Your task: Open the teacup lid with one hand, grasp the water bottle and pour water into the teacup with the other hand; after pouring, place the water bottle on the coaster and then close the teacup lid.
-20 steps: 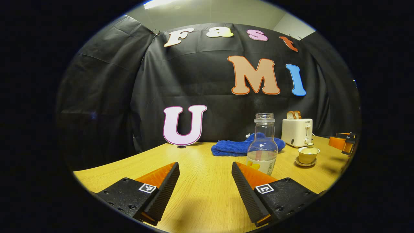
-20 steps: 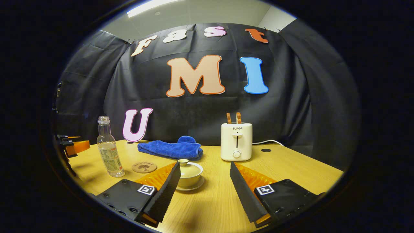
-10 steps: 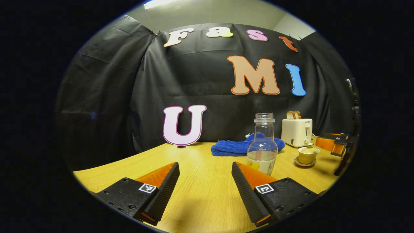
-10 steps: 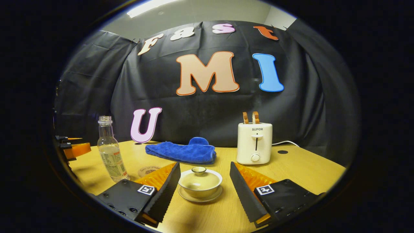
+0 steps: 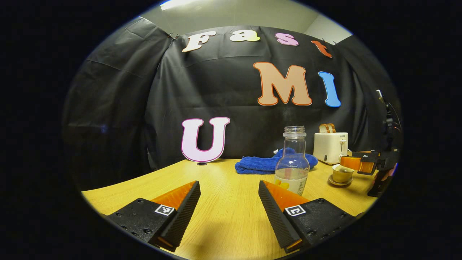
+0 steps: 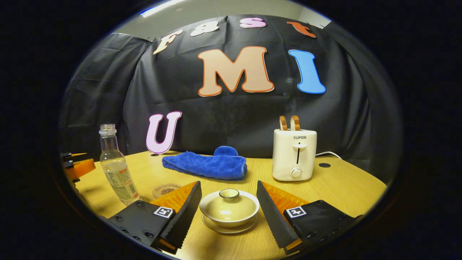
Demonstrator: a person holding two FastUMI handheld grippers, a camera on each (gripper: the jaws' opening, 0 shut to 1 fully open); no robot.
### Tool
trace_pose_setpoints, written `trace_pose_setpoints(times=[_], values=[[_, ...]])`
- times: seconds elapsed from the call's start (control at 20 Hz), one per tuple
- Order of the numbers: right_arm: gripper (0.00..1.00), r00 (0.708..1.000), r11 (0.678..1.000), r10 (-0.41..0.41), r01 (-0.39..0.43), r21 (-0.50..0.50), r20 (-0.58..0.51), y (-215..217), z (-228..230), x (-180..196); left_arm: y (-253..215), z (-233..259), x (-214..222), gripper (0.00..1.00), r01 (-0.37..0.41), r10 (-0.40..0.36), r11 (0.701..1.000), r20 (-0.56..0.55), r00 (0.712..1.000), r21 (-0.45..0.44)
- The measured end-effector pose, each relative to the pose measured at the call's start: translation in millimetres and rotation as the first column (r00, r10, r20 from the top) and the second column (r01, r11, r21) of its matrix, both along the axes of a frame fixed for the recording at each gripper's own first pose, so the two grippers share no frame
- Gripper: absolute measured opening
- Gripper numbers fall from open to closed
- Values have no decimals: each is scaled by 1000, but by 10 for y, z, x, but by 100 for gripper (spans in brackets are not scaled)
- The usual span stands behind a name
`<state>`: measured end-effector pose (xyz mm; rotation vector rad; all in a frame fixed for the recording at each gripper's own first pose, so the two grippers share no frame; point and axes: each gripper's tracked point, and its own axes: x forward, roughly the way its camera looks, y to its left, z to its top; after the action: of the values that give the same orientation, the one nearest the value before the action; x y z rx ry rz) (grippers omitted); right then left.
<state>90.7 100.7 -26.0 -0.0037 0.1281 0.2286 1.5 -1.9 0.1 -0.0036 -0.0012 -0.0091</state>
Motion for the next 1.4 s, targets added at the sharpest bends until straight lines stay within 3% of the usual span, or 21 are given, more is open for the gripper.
trace_pose_setpoints(times=[0.15,0.3,0.45,0.5,0.55,0.7,0.8,1.1,1.4], values=[[74,1000,1000,-15,15,-12,-26,3,-35,62,-9,4,-4,95,0,0,1000,0,1000,0],[77,998,1000,-13,13,-16,-53,11,-93,127,-4,-3,-4,94,0,0,1000,0,1000,0],[43,999,1000,-9,8,-14,-48,27,-71,130,1,-1,-13,95,-1,1,1000,0,1000,0],[47,999,1000,2,-2,-15,-51,45,-48,84,-10,-8,-10,95,-1,1,1000,0,1000,0],[36,999,1000,5,-6,-16,-45,69,-132,201,-10,0,-5,95,-1,1,1000,0,1000,-1],[36,999,1000,10,-11,-15,-49,40,-83,124,-11,-7,-12,95,-1,1,1000,0,1000,-1],[30,999,1000,9,-10,-20,-40,41,-73,118,-3,-9,-12,95,-1,1,1000,1,1000,-1],[30,999,1000,17,-17,4,46,26,76,44,-6,5,-3,95,-1,1,1000,1,1000,-1],[30,994,999,-29,27,23,106,-86,161,-49,-5,-9,-8,94,0,0,1000,0,1000,0]])
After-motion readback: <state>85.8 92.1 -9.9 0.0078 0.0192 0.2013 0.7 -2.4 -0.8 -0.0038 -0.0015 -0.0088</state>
